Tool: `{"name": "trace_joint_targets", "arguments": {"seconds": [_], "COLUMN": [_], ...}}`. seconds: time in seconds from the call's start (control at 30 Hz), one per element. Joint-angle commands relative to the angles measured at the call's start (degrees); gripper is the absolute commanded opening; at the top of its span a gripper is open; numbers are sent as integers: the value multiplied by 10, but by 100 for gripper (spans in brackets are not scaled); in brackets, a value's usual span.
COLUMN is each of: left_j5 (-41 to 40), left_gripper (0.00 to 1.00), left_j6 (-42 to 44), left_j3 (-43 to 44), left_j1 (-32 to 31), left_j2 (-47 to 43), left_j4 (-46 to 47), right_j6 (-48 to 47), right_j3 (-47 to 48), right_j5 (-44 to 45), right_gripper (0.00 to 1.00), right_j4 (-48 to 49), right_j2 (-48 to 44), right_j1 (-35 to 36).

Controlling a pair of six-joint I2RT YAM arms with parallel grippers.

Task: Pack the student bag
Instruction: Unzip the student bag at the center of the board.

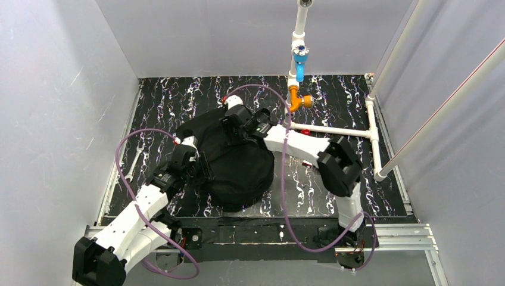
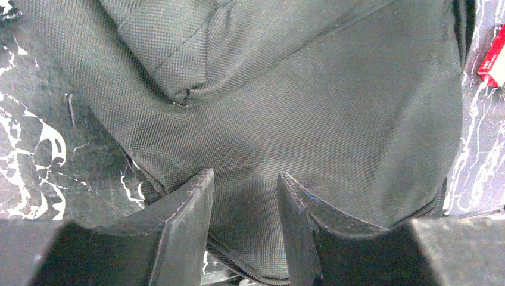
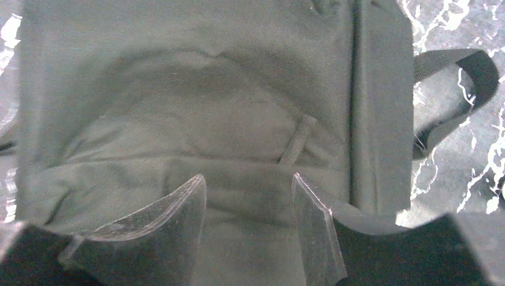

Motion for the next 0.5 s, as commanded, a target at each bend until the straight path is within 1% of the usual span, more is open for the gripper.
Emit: {"name": "trace_joint_targets", "arguments": {"seconds": [0.0,0.07,0.1,0.13,0.17,0.23,0.3,0.37,0.47], "left_j5": [2,4,4,4,1,-17,-44,-85,-121], "left_gripper": [42,43,45,52,62,76,84,91,96], "left_j6": [-23,-19,-16,-11,-6,7,25,26,6], "left_j3": [-16,-11,-6,-1,5,18,35,62,98], "left_j1": [2,2,2,2,2,2,2,5,16], "left_j2": [-2,-1,-3,-6,-10,-14,-8,7,22], "left_j4": [-3,-13,-18,-21,-25,-34,-50,-82,-117], "right_j6": [-41,-44,-46,-45,-45,-45,-48,-46,-40], "right_j3": [50,50,55,61,63,57,42,36,37], "right_j5": [38,48,53,58,61,58,43,37,21], "right_gripper": [60,61,61,61,61,62,62,62,61], "right_j4": [3,15,12,8,9,21,42,53,58], "right_j2": [43,54,60,66,70,71,69,71,79], "right_j1": [-7,-10,-12,-15,-18,-24,-28,-28,-29]}}
